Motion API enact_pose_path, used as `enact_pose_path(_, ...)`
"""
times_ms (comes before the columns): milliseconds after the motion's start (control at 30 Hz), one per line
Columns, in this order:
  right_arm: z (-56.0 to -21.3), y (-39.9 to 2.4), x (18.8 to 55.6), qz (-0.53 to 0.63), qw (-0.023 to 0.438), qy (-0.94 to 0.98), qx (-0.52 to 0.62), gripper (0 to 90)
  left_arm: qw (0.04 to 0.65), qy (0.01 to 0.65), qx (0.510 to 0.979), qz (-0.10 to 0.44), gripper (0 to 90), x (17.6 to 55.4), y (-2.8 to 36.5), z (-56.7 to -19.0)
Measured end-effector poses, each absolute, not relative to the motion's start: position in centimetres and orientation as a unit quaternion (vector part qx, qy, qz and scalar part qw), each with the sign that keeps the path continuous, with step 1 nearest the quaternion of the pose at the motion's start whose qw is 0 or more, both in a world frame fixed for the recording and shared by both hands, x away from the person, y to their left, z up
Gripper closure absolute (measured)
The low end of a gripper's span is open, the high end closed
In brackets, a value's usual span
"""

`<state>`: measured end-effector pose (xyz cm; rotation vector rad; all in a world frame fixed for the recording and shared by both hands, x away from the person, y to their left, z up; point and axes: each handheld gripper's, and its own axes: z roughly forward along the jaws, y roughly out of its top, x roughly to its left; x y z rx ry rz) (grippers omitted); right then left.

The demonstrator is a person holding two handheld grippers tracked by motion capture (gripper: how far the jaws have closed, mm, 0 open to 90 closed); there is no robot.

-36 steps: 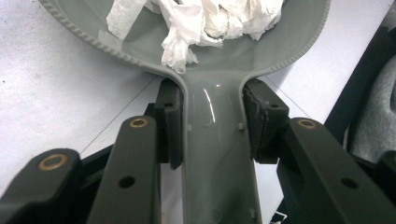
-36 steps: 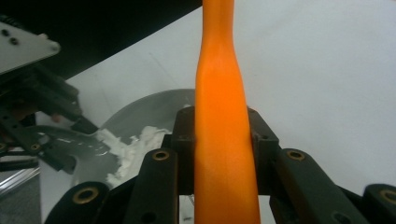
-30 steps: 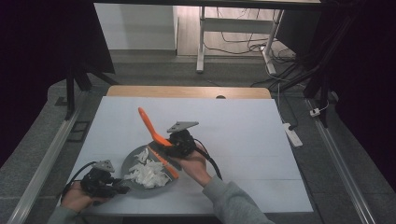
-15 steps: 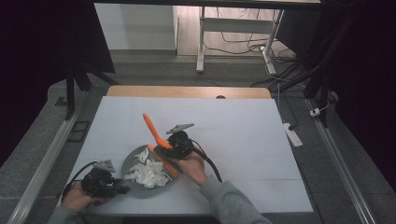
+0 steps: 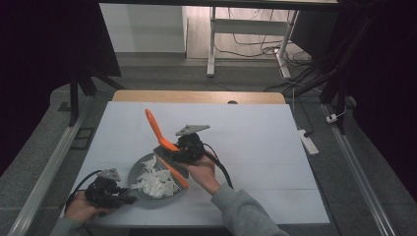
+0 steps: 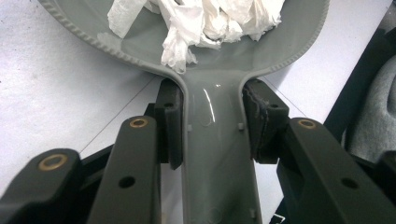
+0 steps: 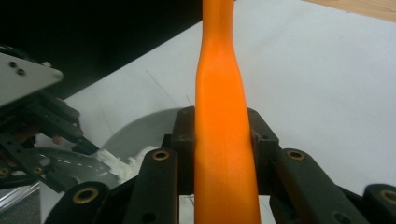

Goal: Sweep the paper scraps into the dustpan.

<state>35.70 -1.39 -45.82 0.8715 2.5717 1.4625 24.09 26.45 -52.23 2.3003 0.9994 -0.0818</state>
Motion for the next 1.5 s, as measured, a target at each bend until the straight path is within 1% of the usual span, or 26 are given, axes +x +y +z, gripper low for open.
enact_pose_path(233, -46.0, -3.6, 36.0, 0.477, 0.034, 0.826, 0.298, 69.7, 0.318, 0.383, 0.867, -0.024, 61.7, 24.1, 26.5, -52.2)
enact_pose_path(567, -44.9, -6.7, 36.3, 0.495, 0.048, 0.813, 0.303, 69.6, 0.34, 0.4, 0.851, 0.0, 61.8, 24.1, 26.8, -51.7)
enact_pose_path(1033, -44.5, -11.4, 35.5, 0.517, 0.064, 0.802, 0.293, 69.7, 0.36, 0.434, 0.826, 0.028, 61.7, 24.1, 26.2, -50.7)
enact_pose_path(1267, -44.6, -14.1, 35.0, 0.519, 0.07, 0.798, 0.298, 69.7, 0.375, 0.457, 0.805, 0.041, 61.7, 24.1, 26.4, -50.4)
enact_pose_path(1500, -44.8, -16.0, 34.9, 0.517, 0.075, 0.795, 0.307, 69.7, 0.385, 0.473, 0.791, 0.047, 61.7, 24.1, 26.5, -50.3)
